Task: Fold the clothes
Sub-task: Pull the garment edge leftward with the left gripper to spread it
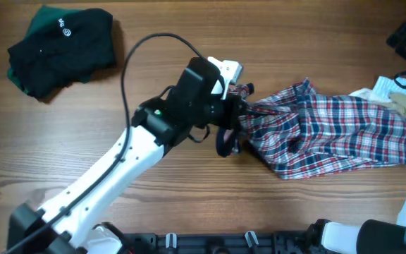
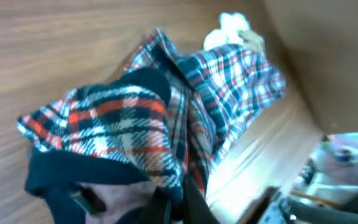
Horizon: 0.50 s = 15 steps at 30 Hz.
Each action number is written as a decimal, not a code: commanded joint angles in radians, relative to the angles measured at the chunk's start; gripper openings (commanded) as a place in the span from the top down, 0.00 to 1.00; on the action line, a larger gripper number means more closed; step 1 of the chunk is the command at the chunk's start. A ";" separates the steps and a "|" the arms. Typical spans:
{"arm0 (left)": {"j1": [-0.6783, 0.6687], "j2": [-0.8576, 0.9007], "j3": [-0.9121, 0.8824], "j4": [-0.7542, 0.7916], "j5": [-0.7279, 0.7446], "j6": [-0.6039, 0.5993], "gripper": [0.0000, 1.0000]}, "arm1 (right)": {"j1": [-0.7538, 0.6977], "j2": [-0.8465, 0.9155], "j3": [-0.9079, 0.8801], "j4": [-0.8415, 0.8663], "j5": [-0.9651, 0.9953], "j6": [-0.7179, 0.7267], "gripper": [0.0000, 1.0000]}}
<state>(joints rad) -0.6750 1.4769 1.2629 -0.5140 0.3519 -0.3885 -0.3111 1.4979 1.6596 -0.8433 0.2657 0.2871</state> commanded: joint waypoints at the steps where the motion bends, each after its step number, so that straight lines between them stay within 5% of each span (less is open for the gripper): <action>1: 0.006 -0.078 0.071 -0.072 -0.129 0.102 0.96 | -0.003 0.001 0.022 -0.003 0.003 0.035 0.00; 7: 0.010 -0.148 0.073 -0.158 -0.344 0.105 0.96 | -0.003 0.001 0.022 -0.010 0.003 0.035 0.00; 15: 0.143 -0.153 0.073 -0.305 -0.398 0.104 0.96 | -0.003 0.002 -0.006 -0.127 -0.006 0.030 0.07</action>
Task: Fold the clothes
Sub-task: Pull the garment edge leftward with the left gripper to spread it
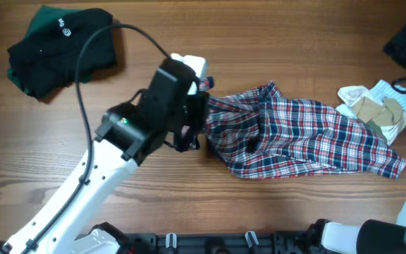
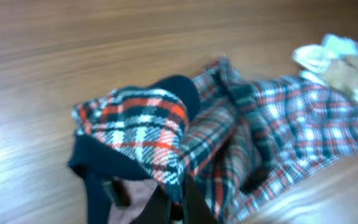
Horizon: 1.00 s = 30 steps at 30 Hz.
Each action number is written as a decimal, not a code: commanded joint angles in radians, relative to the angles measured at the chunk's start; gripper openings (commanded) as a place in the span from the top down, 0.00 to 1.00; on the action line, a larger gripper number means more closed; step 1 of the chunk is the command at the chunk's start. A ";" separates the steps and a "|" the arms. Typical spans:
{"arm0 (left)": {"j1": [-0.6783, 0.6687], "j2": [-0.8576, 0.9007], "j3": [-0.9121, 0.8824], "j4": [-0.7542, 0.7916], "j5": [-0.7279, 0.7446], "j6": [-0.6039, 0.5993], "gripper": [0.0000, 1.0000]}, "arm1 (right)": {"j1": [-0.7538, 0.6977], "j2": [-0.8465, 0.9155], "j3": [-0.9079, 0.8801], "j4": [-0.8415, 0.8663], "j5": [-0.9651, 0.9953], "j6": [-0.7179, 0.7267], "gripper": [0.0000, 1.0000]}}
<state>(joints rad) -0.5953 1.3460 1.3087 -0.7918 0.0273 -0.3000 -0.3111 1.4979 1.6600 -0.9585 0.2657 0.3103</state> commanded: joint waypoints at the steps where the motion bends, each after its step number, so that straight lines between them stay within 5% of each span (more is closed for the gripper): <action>1: 0.088 -0.022 0.027 -0.041 -0.095 0.016 0.96 | -0.003 0.002 -0.024 -0.010 -0.016 0.003 0.11; 6: 0.269 0.019 0.027 -0.093 -0.111 0.017 0.96 | -0.003 0.026 -0.189 0.076 -0.189 -0.073 0.14; 14: 0.314 0.175 0.027 -0.089 -0.112 0.017 0.96 | -0.003 0.181 -0.216 0.110 -0.330 -0.076 0.20; 20: 0.324 0.259 0.027 -0.067 -0.134 0.016 0.96 | -0.003 0.322 -0.217 0.107 -0.354 -0.100 0.72; 22: 0.331 0.261 0.027 -0.065 -0.134 0.016 0.96 | -0.003 0.354 -0.219 0.106 -0.353 -0.099 0.81; 30: 0.335 0.261 0.027 -0.065 -0.134 0.016 0.96 | -0.036 0.455 -0.231 0.119 -0.209 -0.039 0.85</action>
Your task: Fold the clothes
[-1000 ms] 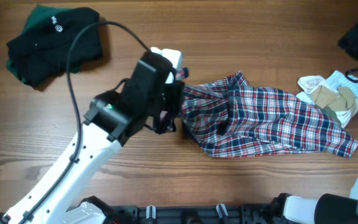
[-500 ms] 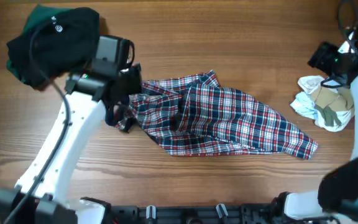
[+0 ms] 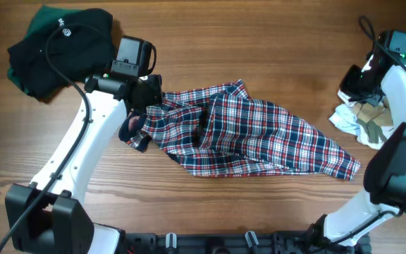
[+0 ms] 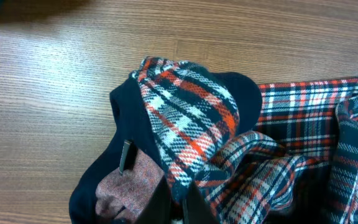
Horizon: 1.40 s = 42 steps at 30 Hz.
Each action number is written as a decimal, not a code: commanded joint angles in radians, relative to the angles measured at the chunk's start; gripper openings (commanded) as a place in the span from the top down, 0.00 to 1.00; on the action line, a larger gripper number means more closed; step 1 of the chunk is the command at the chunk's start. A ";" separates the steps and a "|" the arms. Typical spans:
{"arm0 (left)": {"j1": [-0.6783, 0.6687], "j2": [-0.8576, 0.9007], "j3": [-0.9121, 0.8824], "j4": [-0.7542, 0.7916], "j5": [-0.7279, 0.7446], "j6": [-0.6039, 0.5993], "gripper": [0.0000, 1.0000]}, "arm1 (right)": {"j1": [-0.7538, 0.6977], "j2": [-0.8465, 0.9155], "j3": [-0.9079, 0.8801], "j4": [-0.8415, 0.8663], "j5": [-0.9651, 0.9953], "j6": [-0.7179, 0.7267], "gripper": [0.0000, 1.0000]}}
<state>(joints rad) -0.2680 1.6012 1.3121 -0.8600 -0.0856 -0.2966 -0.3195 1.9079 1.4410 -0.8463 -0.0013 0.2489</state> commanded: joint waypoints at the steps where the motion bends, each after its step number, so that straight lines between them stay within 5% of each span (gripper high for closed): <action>1: 0.008 0.005 0.023 0.003 -0.021 0.013 0.96 | -0.037 0.052 -0.012 0.008 0.058 0.023 0.85; 20: 0.007 0.005 0.023 0.004 -0.021 0.013 0.96 | -0.158 0.098 -0.066 0.058 -0.047 -0.065 0.94; 34: 0.008 0.005 0.023 0.003 -0.020 0.013 0.96 | -0.246 0.098 -0.119 0.172 0.230 -0.009 0.94; 42: 0.007 0.005 0.023 0.012 -0.020 0.013 0.96 | -0.296 0.066 -0.064 0.108 0.029 0.038 0.72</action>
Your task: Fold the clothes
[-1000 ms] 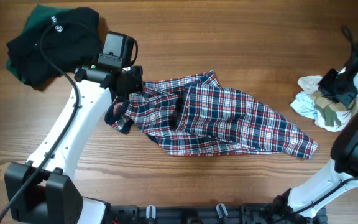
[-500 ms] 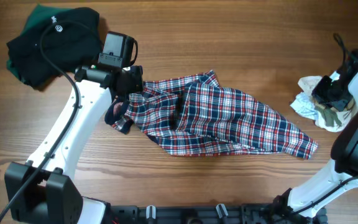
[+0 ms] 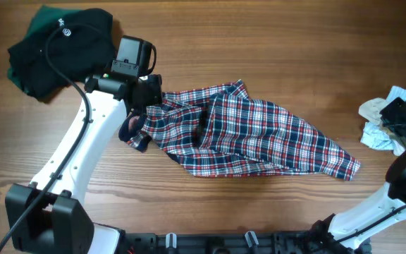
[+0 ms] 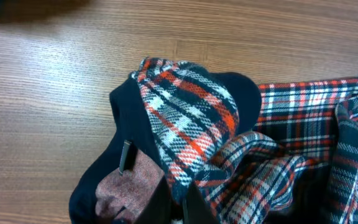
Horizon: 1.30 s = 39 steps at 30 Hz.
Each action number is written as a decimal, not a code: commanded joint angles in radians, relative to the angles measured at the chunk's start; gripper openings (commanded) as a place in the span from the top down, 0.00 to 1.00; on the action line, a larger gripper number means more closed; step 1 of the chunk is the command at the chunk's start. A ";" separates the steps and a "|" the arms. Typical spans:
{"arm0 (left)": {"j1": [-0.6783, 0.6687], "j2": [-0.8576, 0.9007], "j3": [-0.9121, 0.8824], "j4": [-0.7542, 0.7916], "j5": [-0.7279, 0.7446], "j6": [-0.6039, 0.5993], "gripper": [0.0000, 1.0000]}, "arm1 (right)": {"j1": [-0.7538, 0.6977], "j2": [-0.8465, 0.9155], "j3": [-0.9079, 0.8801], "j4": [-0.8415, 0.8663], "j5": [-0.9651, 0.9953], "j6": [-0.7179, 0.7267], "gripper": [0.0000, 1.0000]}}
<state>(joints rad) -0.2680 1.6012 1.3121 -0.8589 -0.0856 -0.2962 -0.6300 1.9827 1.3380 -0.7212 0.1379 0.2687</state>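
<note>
A red, white and navy plaid shirt (image 3: 259,137) lies stretched across the middle of the table, its hem end pointing right. My left gripper (image 3: 149,106) is at the shirt's left end, shut on the bunched collar with its navy lining. In the left wrist view the fingers (image 4: 166,202) pinch a fold of plaid cloth (image 4: 191,124). My right gripper (image 3: 399,115) hangs at the far right edge over a small white and beige bundle of cloth (image 3: 376,130). Its jaws are too dark and small to read.
A crumpled dark green and black garment (image 3: 58,46) lies at the back left corner. Bare wooden table (image 3: 273,42) shows behind and in front of the shirt. The left arm (image 3: 83,155) crosses the front left of the table.
My right arm was over the back right of the bundle; now it sits lower at the right edge. The bundle lies farther right. The left gripper and shirt have not moved.
My left gripper held the shirt's collar near the table's middle, the shirt reaching over the bundle at the right. Then collar and shirt were farther left, uncovering the bundle. Later the shirt lay stretched mid-table with the right arm in view; it lies there still.
</note>
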 commanded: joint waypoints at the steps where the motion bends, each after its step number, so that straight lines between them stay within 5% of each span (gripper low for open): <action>1: 0.007 0.005 0.024 0.022 -0.020 0.013 0.92 | 0.024 -0.032 0.049 -0.025 -0.152 0.003 0.63; 2: 0.007 0.005 0.024 0.026 -0.020 0.013 0.80 | 0.032 -0.050 0.054 -0.026 -0.190 -0.016 0.53; 4: 0.007 -0.002 0.024 0.032 -0.020 0.013 0.74 | 0.047 -0.101 0.061 -0.029 -0.285 -0.052 0.15; 7: 0.007 -0.036 0.026 0.037 -0.020 0.013 0.51 | 0.056 -0.195 0.062 -0.053 -0.452 -0.085 0.00; 9: 0.005 -0.082 0.039 0.036 -0.020 0.013 0.38 | 0.060 -0.261 0.062 -0.113 -0.538 -0.086 0.01; 15: 0.006 -0.089 0.041 0.008 -0.013 0.012 0.32 | 0.136 -0.260 0.018 -0.259 -0.535 -0.164 0.00; 21: 0.010 -0.015 0.041 -0.006 -0.013 0.012 0.30 | 0.231 -0.254 -0.167 -0.138 -0.528 -0.129 0.00; 25: 0.026 0.044 0.041 -0.016 -0.006 0.012 0.36 | 0.271 -0.254 -0.237 -0.088 -0.544 -0.129 0.01; 28: 0.029 0.084 0.041 -0.013 0.025 0.013 0.51 | 0.325 -0.255 -0.237 -0.095 -0.589 -0.164 0.02; 33: 0.029 0.108 0.041 -0.006 0.037 0.023 0.63 | 0.467 -0.273 -0.237 -0.081 -0.650 -0.236 0.05; 39: 0.029 0.109 0.041 0.010 0.036 0.028 0.59 | 0.707 -0.420 -0.236 -0.068 -0.672 -0.382 0.05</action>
<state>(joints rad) -0.2455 1.7016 1.3407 -0.8585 -0.0608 -0.2855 -0.0105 1.6512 1.1057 -0.7979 -0.5209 -0.0334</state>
